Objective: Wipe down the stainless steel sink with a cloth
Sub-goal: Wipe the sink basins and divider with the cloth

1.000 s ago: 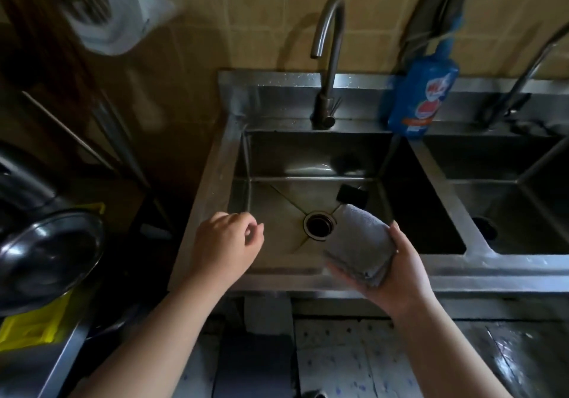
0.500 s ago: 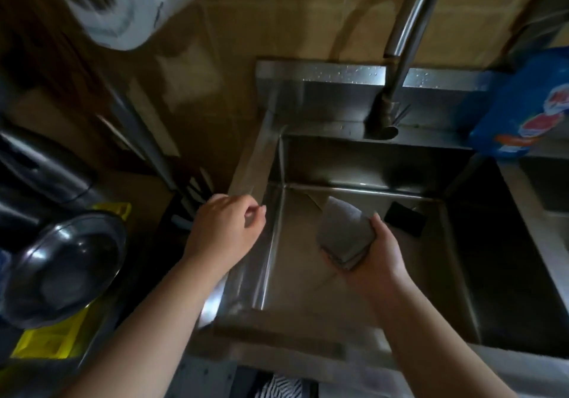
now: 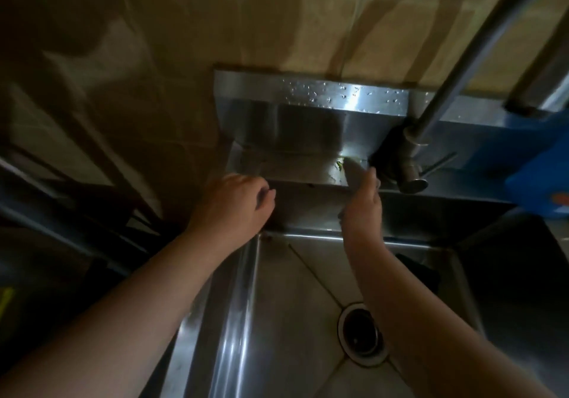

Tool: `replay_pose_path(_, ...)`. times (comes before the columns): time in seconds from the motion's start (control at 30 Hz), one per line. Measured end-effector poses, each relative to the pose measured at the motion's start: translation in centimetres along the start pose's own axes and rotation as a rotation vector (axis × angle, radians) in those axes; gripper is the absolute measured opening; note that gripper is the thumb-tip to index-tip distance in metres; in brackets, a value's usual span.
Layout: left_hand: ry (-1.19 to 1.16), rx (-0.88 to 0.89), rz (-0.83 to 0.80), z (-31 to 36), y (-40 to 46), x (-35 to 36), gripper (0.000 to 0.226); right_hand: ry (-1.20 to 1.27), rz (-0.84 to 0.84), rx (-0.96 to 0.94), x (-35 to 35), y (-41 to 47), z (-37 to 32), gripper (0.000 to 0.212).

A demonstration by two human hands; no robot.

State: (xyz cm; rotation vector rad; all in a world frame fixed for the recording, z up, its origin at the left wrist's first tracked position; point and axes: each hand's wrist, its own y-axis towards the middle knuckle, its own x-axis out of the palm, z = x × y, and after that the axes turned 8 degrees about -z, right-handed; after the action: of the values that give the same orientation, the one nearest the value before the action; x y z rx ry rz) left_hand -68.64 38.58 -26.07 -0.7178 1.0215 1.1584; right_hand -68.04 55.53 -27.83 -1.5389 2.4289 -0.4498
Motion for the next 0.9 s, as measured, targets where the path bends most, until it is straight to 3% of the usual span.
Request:
replay_pose_path(0.07,-0.002,-0.013,0.001,-0.4,1.8,1.1,0.028,-0.120,0.077,-0.174,0.7,3.1,0.1,0.047)
replay_pose_path(0.17,0.002,0.007,-0.030,-0.3,4.1,2.7,0.029,-0.620,0.166,-0.418,0.9,6.8,1.1,0.050)
replay_pose_path(0.3,0.051,0.034,-0.042,-0.4,5.8,4.4,0.031,-1.238,0.172,-0.393,1.4,9.5,4.6,0.047)
replay_pose_path(0.47,0.222,-0.078,-0.130,-1.3,6.6,5.2,0.046,-1.227,0.204,-0.393,2.9,10.0,5.1,0.052)
replay_pose_path(0.63,0.308,-0.162,-0.131,-1.3,6.3,5.6,0.049,-1.341,0.015,-0.596,4.9,7.4,6.0,0.056)
replay_pose_path(0.7,0.310,-0.171,-0.112,-1.4,6.0,5.5,0.050,-1.414,0.017,-0.631,3.6,6.5,6.2,0.057)
replay_pose_path(0.8,0.312,-0.199,-0.124,-1.7,5.6,5.7,0.052,-1.458,0.119,-0.546,1.2,7.7,5.6,0.061)
replay_pose_path(0.9,0.306,-0.207,-0.152,-1.7,5.3,6.0,0.055,-1.359,0.102,-0.445,2.2,9.2,4.7,0.059)
